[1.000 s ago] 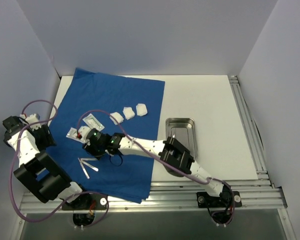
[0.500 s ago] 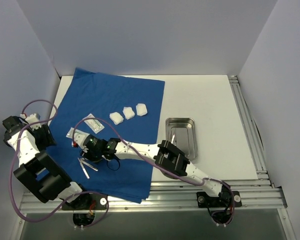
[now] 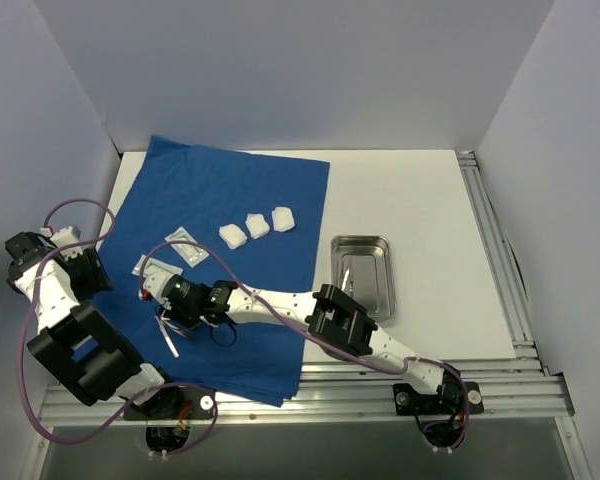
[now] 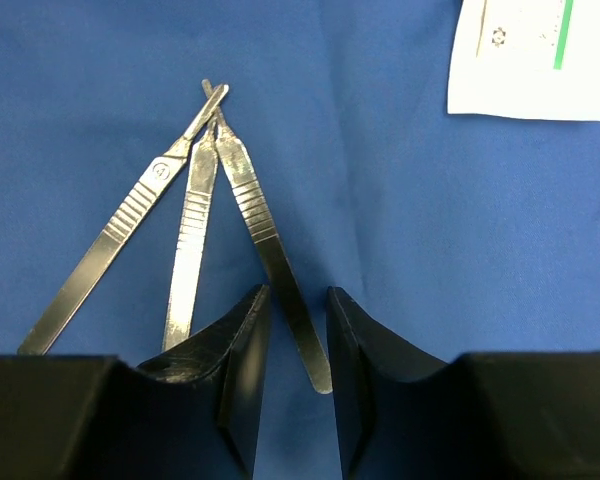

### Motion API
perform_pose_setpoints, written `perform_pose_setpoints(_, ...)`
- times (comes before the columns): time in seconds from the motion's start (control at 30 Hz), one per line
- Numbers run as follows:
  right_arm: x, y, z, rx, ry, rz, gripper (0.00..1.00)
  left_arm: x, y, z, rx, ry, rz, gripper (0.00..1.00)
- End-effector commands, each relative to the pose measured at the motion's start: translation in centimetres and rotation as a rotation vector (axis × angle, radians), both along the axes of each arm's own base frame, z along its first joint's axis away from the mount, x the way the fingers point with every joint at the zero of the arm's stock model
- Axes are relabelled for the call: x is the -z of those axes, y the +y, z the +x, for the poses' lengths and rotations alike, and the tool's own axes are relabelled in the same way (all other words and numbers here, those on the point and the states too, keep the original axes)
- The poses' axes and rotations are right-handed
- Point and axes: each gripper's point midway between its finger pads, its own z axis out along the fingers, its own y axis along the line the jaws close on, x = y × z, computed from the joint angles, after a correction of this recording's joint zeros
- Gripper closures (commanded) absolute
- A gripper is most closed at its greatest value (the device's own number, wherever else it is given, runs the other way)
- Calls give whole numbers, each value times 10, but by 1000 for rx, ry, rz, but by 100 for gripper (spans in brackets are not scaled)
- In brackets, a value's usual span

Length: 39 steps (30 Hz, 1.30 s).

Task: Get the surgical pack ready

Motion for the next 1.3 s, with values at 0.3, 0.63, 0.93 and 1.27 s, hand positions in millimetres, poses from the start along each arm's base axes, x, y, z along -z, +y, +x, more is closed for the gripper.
perform_pose_setpoints(0.3,28,-22,-3,-11,58,-88,78,-16,7,11,8,-62,25,35)
perform_pose_setpoints(0.63,37,-26,2,-3,54,-99,96,-14,8,12,8,-60,20,35)
perform_pose_setpoints(0.93,-8,-18,3,14,13,-2,100,-14,7,12,7,-59,17,35)
perform_pose_setpoints(1.27,-79,-16,24,133,0,227,100,-15,6,13,9,-63,11,35)
